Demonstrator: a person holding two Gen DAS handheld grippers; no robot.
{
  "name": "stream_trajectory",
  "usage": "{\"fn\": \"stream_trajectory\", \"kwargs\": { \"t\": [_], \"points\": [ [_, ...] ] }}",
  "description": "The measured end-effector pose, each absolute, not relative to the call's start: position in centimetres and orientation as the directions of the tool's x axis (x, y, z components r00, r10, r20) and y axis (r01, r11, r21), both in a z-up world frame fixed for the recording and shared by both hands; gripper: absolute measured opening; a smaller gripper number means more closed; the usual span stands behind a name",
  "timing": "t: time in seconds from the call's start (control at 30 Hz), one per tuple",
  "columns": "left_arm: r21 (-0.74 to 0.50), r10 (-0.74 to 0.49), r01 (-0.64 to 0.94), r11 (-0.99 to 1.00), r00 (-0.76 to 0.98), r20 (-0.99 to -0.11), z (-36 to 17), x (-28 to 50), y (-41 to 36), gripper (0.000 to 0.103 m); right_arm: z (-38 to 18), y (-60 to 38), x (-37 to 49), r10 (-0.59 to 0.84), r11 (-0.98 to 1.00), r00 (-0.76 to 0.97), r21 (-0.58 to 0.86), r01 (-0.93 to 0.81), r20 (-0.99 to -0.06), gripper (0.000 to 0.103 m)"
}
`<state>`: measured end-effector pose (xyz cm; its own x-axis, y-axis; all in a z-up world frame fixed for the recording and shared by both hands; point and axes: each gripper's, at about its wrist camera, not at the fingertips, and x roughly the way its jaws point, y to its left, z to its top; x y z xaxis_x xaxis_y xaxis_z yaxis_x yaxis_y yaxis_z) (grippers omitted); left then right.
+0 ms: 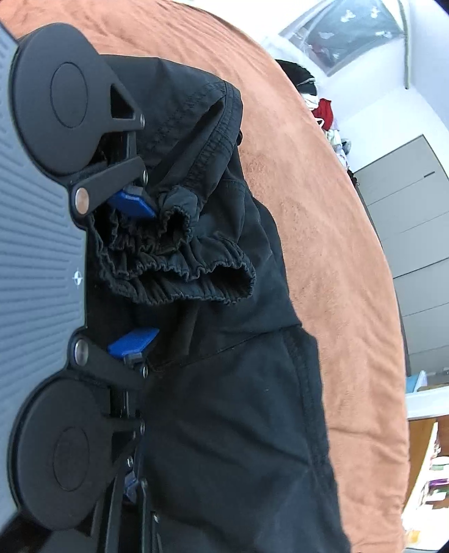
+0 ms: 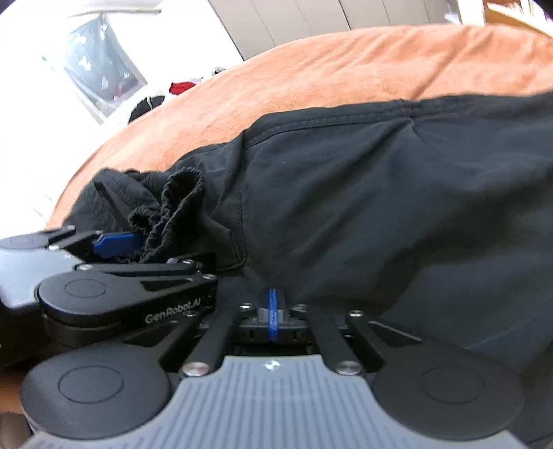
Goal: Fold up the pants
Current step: 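Lay the waistband onto the trousers and open the left tool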
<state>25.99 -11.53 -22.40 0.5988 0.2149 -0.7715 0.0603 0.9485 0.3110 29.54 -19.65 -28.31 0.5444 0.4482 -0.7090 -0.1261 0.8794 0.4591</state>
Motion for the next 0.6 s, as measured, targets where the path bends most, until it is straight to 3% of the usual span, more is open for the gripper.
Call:
{"fn": "stream_trajectory", "kwargs": {
  "t": [0.07,0.17,0.3,0.5,0.57,0.6],
  "points": [
    [0.281,0.178,0.078,0.957,0.608,-0.774,-20.9,25.4,-11.2,0.081,-28.3,-20.0,29.6,0.462,0.869,0.542,0.482,-0.115,-0.702,0.0],
    [0.139,0.04,0.107,0.985,0.635,-0.771,-17.5,24.1,-9.7,0.083,-27.9,-19.5,29.3,0.433,0.891,0.561,0.429,-0.149,-0.705,0.0],
    [0.031,-0.053,0.109,0.994,0.689,-0.723,-11.7,21.7,-6.2,0.089,-27.7,-18.7,29.1,0.407,0.909,0.571,0.377,-0.177,-0.713,0.0],
    [0.036,-0.033,0.081,0.996,0.713,-0.7,-9.0,20.9,2.1,0.091,-25.6,-18.6,28.4,0.409,0.908,0.609,0.372,-0.195,-0.679,0.003],
    [0.031,-0.016,0.052,0.998,0.711,-0.703,-10.3,20.8,4.5,0.091,-23.4,-18.8,28.4,0.438,0.892,0.633,0.397,-0.218,-0.638,0.015],
    [0.008,-0.015,0.029,1.0,0.707,-0.707,-11.1,20.4,5.6,0.091,-22.4,-18.9,28.5,0.461,0.879,0.639,0.416,-0.233,-0.616,0.035]
  ]
}}
